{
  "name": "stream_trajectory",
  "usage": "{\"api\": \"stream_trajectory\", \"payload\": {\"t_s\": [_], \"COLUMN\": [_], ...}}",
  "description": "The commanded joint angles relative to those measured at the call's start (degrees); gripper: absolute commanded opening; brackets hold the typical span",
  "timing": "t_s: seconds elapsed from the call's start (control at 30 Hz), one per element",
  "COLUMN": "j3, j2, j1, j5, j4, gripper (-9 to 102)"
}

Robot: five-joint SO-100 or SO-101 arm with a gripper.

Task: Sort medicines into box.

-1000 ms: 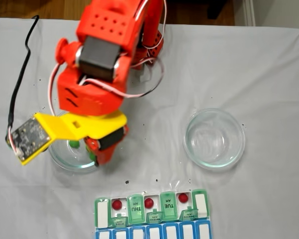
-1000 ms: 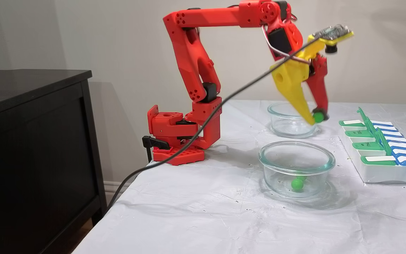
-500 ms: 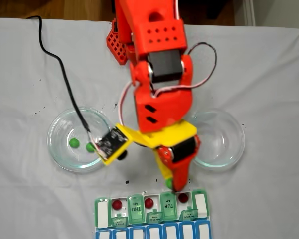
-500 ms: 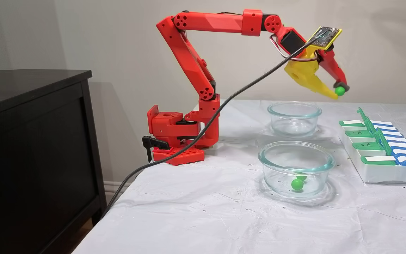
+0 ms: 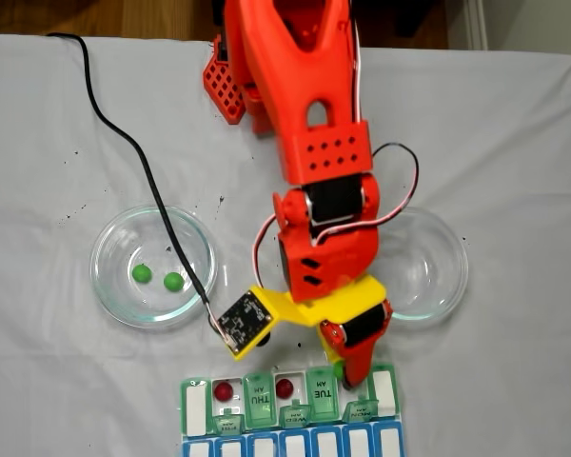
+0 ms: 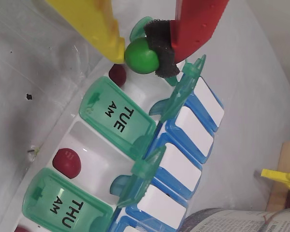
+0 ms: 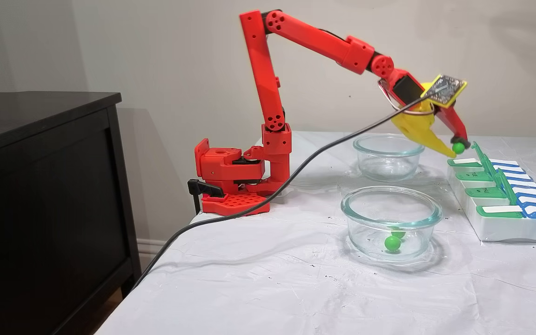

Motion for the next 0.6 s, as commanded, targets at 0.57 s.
{"api": "stream_trajectory", "payload": {"t_s": [0.57], "j3": [-7.6], "j2": [-5.4], "j1": [-2.8], "j5": [-2.3], "j4": [-9.3], "gripper": [0]}}
